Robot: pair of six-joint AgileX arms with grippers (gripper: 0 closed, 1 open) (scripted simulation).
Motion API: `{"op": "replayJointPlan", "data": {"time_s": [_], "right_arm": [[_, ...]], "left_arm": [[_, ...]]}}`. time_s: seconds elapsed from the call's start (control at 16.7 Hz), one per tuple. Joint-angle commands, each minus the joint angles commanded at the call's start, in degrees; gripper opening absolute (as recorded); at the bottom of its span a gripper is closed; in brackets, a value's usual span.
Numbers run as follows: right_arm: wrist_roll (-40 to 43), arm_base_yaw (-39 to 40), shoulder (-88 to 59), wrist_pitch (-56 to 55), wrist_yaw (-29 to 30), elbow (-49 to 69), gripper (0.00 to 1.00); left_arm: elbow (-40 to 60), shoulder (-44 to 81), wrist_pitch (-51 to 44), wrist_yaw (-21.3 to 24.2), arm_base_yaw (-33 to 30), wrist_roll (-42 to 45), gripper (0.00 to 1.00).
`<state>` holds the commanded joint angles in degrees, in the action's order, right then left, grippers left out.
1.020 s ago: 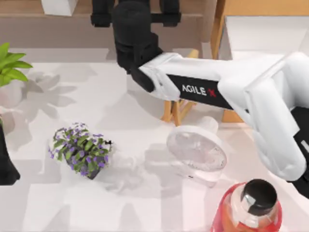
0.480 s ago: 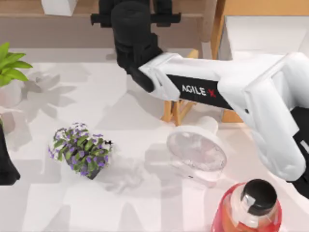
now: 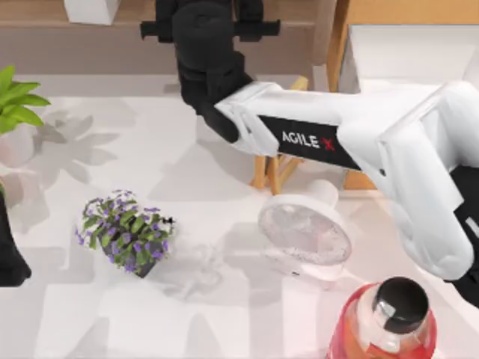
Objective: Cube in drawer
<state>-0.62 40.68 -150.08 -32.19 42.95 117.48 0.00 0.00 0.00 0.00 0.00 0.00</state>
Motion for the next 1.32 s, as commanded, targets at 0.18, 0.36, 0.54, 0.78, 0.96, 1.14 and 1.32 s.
{"op": "replayJointPlan", "data": {"time_s": [0.18,0.36,0.54,0.78,0.96,1.14,1.32], "right_arm": [[0.0,0.0,0.0,0.0,0.0,0.0,0.00],[0.0,0.0,0.0,0.0,0.0,0.0,0.00],[-0.1,-0.1,0.3,0.0,0.0,-0.1,0.00],[-0.1,0.7,3.8,-0.3,0.6,-3.6,0.00],[-0.2,1.3,5.7,-0.3,1.3,-5.9,0.00],[-0.2,1.3,5.8,-0.3,1.4,-6.1,0.00],[-0.3,1.0,5.8,0.2,1.0,-5.8,0.00]], "left_arm": [[0.0,0.0,0.0,0.0,0.0,0.0,1.00],[0.0,0.0,0.0,0.0,0.0,0.0,1.00],[0.0,0.0,0.0,0.0,0.0,0.0,1.00],[0.0,0.0,0.0,0.0,0.0,0.0,1.00],[0.0,0.0,0.0,0.0,0.0,0.0,1.00],[0.0,0.0,0.0,0.0,0.0,0.0,1.00],[0.0,0.0,0.0,0.0,0.0,0.0,1.00]]}}
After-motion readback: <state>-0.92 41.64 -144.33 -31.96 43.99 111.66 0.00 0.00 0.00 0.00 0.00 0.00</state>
